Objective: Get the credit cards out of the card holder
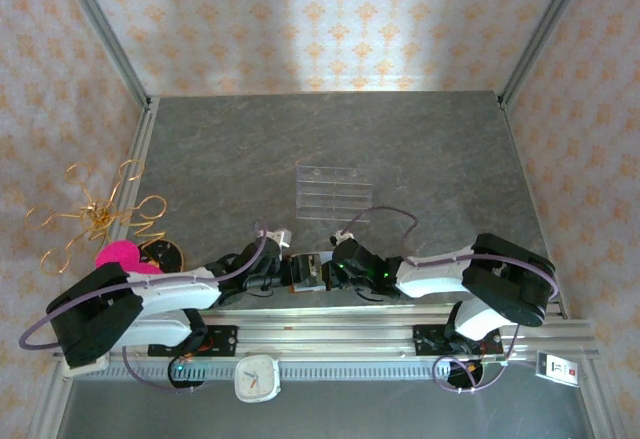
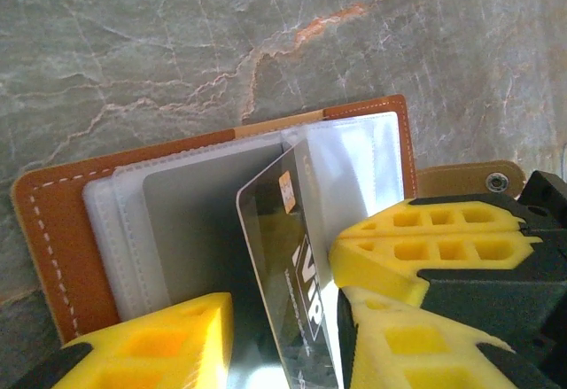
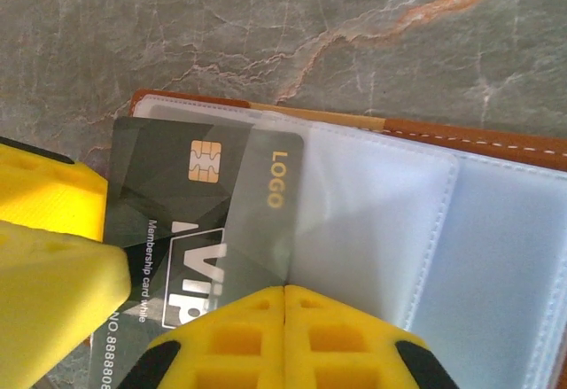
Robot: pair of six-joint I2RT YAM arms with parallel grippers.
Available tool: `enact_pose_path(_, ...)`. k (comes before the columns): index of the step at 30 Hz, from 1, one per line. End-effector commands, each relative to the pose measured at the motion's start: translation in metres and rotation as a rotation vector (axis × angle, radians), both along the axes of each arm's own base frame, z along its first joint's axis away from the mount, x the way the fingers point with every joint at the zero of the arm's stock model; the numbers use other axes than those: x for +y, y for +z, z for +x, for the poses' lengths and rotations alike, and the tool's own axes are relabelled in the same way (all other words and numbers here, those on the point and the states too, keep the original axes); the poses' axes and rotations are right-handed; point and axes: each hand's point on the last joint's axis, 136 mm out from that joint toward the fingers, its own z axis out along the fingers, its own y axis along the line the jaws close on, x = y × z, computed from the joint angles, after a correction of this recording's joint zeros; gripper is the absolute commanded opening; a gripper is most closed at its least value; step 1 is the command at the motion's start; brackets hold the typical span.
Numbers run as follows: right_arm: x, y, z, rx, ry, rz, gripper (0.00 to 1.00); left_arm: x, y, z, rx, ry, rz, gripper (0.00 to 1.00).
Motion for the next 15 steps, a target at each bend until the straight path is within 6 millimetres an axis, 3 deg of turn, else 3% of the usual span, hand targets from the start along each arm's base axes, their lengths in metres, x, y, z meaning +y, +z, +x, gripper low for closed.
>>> enact_pose_path(1, -0.016, -0.024, -0.011, 0.053, -0.001, -0.076, 0.03, -0.005, 0.001, 0.009, -0.021, 0.007, 0.002, 0.36)
enact_pose_path(4, -0.015, -0.023, -0.011, 0.053, 0.002, -0.071, 0.03, -0.006, -0.002, 0.010, -0.020, 0.006, -0.003, 0.32)
enact_pose_path(7, -0.015, -0.022, -0.010, 0.052, 0.000, -0.069, 0.04, -0.008, 0.002, 0.011, -0.038, 0.003, -0.022, 0.22)
enact_pose_path(10, -0.016, -0.020, -0.009, 0.047, -0.005, -0.070, 0.05, -0.007, 0.005, 0.012, -0.049, 0.008, -0.029, 0.01)
enact_pose_path(15, -0.017, -0.015, -0.005, 0.029, -0.025, -0.068, 0.10, -0.003, 0.009, 0.012, -0.069, 0.017, -0.029, 0.00)
